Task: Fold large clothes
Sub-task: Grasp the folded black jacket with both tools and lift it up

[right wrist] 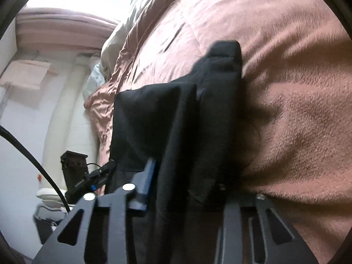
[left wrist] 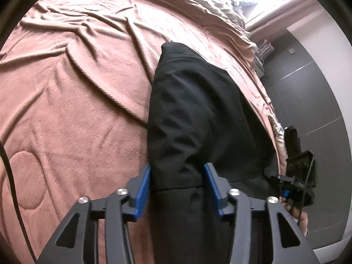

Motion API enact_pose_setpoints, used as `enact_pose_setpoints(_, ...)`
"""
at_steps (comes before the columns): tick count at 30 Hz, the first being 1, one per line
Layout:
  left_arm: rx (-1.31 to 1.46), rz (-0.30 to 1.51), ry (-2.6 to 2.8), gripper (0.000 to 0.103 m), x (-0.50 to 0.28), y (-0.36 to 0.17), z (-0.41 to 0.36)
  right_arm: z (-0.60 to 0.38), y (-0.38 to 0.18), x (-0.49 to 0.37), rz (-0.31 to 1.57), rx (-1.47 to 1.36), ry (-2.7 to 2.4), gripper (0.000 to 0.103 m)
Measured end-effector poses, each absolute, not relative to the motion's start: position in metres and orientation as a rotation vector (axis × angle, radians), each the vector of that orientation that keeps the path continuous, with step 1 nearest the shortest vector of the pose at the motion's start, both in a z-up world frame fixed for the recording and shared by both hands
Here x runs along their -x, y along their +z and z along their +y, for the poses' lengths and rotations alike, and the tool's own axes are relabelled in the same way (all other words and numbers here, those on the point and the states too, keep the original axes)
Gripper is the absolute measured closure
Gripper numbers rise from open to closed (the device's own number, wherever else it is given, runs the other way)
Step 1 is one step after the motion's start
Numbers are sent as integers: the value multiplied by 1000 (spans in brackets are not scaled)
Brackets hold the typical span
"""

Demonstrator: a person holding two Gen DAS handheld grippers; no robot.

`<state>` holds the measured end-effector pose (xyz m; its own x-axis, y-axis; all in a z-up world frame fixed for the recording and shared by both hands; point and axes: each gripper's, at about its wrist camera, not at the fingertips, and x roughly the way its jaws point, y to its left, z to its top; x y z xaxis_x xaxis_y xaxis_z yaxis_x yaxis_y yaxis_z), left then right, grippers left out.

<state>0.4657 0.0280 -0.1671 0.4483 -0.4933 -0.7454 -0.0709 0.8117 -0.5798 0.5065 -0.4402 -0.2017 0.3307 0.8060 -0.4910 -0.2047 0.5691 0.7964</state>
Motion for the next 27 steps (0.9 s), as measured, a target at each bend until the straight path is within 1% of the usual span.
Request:
enact_pose_setpoints(2,573,1078,-283,67,-461,-160,25,-437,-185,-497,982,-657,738,88)
enact_pose_setpoints(3,566,1074,-283,70,-461,-156,23,-435,-176,-491,956,-639,744,90)
enact_pose_setpoints(4,560,1069,-287,76,-459,-152,21,-434,-170,-487,941,-626,747,91)
enact_pose_setpoints(5,555,1062,-290,80,-457,-146,19,-432,-163,-482,925,-611,748,92)
enact_pose_setpoints(8,545,1029,-304,86,-447,-127,14,-429,-150,-467,886,-580,754,92)
enact_pose_setpoints(18,512,918,-390,89,-406,-54,-12,-453,-124,-399,747,-570,760,94)
enact_pose_setpoints(27,497,783,-468,90,-373,11,-63,-506,-80,-333,590,-526,720,94)
